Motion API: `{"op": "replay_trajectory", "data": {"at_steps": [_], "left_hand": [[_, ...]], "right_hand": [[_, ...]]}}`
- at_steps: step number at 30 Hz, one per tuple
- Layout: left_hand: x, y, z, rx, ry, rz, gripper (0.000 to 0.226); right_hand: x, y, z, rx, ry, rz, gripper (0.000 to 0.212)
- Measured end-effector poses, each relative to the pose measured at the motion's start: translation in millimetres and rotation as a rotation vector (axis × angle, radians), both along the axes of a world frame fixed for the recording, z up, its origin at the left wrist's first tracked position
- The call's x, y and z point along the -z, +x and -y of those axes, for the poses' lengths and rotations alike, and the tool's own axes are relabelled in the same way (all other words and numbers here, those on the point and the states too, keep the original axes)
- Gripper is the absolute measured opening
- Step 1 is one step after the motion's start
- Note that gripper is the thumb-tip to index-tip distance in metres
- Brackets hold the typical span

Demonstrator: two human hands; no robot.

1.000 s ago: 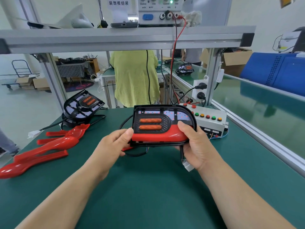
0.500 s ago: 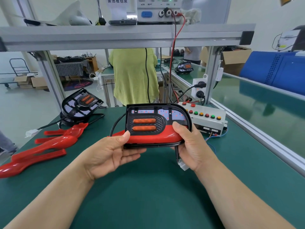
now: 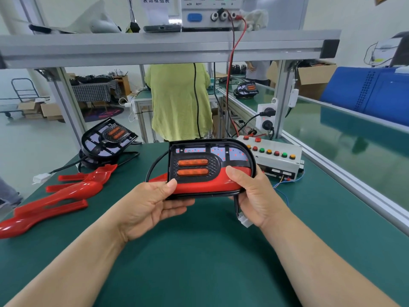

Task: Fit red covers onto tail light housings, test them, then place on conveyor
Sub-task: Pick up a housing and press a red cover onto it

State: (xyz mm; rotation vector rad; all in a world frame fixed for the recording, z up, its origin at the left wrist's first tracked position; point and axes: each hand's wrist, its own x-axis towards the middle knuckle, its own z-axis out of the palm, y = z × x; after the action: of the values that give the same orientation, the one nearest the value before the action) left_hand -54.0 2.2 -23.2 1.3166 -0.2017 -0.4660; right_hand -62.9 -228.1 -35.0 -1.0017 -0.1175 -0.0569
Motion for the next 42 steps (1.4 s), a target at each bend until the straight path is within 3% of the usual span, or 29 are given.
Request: {"op": "replay_trajectory", "data": {"at_steps": [15,24,33,42], "left_hand": [[0,1,0,0.008,-0.039,-0.038,0.043],[3,4,-1,-0.033,0.001,0.002,0.034],[7,7,-2,-0.065,-0.005,0.014,0.036],[6,3,6,-0.156,0.095,0.138,0.043]], "right_hand": [[-1,1,2,-0.029,0.075,-0.046,0.043],[-1,3,8,-0.135,0.069,-0.116,0.056],[1,3,5,-0.072,0.038,-0.085,0.052],[-3,3,4,-0.036,0.024,-0.043,0.046]]}}
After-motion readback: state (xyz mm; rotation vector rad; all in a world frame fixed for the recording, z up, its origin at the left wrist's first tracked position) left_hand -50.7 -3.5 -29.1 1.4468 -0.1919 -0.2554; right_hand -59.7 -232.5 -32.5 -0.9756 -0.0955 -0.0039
